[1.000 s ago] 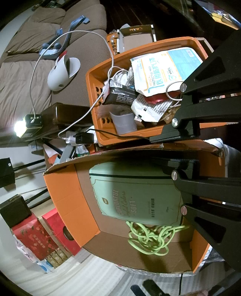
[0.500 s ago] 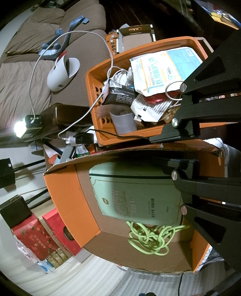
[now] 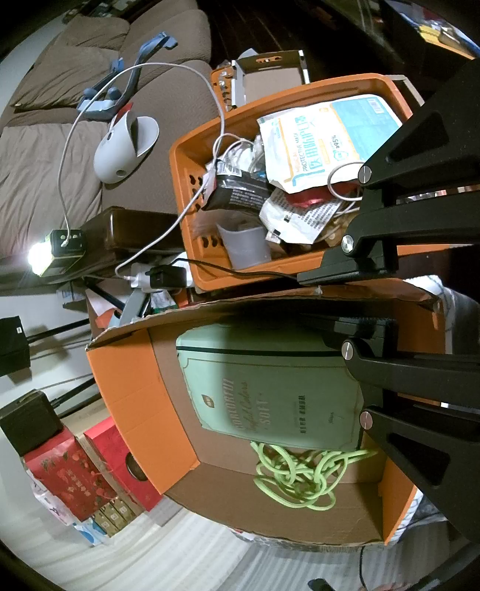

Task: Organize objects
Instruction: 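Return the left gripper to the mask bag on the table, then grasp the white-green power bank with the left gripper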

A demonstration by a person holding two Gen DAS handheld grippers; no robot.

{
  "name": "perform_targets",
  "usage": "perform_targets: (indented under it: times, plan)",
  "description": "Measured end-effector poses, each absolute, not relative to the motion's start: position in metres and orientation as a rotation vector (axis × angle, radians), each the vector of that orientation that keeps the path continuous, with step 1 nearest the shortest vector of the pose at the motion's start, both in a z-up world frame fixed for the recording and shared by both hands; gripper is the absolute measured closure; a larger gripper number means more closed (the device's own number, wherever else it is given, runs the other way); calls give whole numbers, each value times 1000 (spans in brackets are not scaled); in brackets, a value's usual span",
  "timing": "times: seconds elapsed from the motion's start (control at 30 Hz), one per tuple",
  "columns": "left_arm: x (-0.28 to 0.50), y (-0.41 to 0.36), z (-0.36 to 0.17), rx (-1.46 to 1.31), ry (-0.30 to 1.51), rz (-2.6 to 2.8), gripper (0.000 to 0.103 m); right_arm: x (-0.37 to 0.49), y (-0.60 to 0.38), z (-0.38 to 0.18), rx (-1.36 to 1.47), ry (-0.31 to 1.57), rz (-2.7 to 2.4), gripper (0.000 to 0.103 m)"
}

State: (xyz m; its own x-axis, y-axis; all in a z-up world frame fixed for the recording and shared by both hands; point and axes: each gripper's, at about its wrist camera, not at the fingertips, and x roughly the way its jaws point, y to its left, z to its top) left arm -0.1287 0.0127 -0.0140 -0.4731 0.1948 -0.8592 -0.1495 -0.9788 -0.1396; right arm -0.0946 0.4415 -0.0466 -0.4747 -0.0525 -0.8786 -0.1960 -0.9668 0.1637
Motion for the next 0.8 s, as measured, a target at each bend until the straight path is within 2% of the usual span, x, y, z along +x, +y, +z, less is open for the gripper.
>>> perform_targets:
  times: [0.13,0.23,0.33,0.6,0.8]
  plan:
    - [-127,1,-32,-1550,-135,2513,0,-94,441,-47,-1562,376,2600,88]
    - [-126,-1,-46,-1591,-99,2530,1,-95,442,-46,-1563,371,2601,88]
    - [-126,-2,-60,-1627,-148,2483,6,-94,443,-47,-1564,370,2600,88]
    - [-135,4,-85,-1728,-243,2392,42,-92,446,-49,-1568,375,2593,87]
    - [-139,10,-91,-1749,-256,2378,52,-92,446,-49,-1569,378,2593,87]
